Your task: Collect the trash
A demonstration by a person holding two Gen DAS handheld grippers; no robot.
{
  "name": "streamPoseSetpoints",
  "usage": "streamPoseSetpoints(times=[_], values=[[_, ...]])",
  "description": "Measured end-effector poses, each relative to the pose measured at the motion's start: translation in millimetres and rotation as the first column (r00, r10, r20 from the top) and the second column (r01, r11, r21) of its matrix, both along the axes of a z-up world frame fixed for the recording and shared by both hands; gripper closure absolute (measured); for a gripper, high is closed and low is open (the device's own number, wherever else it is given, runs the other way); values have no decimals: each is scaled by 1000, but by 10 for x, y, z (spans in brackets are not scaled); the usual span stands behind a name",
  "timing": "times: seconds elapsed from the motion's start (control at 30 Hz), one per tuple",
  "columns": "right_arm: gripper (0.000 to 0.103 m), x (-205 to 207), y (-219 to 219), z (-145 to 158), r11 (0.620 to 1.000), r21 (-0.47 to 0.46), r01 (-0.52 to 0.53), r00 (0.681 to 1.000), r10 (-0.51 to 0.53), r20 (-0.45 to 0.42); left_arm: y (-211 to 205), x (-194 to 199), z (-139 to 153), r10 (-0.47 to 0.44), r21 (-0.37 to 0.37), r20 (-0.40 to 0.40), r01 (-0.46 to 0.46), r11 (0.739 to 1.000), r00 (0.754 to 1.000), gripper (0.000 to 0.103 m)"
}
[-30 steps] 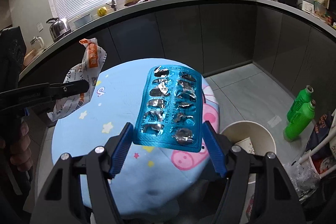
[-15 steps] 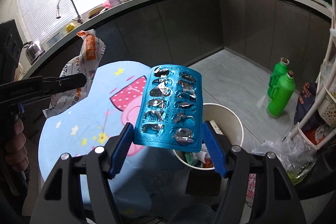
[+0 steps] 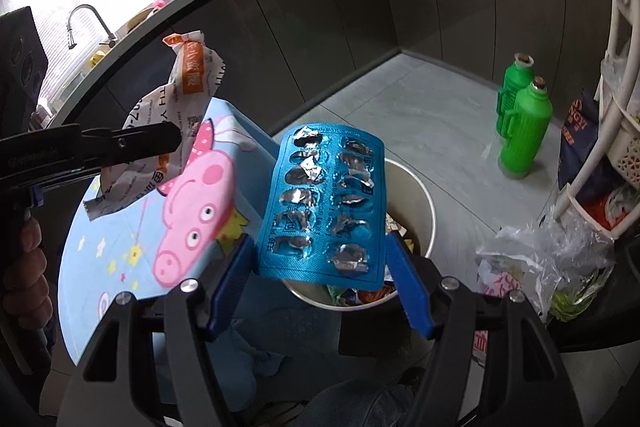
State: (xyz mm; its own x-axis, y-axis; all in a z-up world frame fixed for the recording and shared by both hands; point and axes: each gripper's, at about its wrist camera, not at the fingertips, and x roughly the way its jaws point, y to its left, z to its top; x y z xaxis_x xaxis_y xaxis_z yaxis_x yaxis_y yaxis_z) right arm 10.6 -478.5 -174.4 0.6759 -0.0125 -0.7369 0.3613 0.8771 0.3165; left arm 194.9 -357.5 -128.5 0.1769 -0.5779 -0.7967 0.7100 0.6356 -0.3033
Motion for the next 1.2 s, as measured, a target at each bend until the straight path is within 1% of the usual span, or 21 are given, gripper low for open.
streamPoseSetpoints(times=[0.17,0.33,0.37,0.4,0.43,0.47,0.5,0.53,0.6,0.77,0.97,1.03,1.2], values=[[35,144,-160,-261,1000,26,6,999,-5,-34,-224,80,-277,-24,44,-21,25,999,999,91],[35,313,-235,-436,999,48,0,999,2,-37,-297,144,-420,-23,49,-15,24,999,1000,89],[34,348,-239,-465,999,52,-8,999,10,-38,-291,154,-435,-20,47,-13,20,999,1000,81],[32,396,-242,-513,998,56,-22,999,25,-42,-287,160,-445,-13,45,-12,14,999,1000,62],[23,430,-242,-548,998,52,-30,998,32,-45,-267,172,-448,9,44,-2,-9,999,1000,49],[16,448,-236,-566,999,41,-33,998,35,-47,-236,181,-423,35,37,16,-36,999,999,27],[8,456,-216,-573,999,24,-37,998,38,-43,-191,183,-385,63,17,41,-64,998,997,20],[3,453,-202,-571,999,14,-42,998,42,-39,-148,186,-349,78,0,58,-78,997,995,19],[3,433,-176,-563,999,-3,-52,998,51,-36,-88,203,-286,96,-8,75,-96,995,993,9],[3,379,-122,-515,998,-6,-61,997,60,-43,83,145,-120,173,-18,169,-172,985,970,9],[3,329,30,-300,997,-18,-70,997,69,-36,349,38,43,226,-19,204,-227,974,952,9],[3,305,104,-167,997,-29,-75,997,74,-26,475,-9,116,248,-23,215,-249,968,944,9],[3,235,365,279,991,-96,-96,995,97,4,933,-162,400,342,-39,251,-343,938,906,9]])
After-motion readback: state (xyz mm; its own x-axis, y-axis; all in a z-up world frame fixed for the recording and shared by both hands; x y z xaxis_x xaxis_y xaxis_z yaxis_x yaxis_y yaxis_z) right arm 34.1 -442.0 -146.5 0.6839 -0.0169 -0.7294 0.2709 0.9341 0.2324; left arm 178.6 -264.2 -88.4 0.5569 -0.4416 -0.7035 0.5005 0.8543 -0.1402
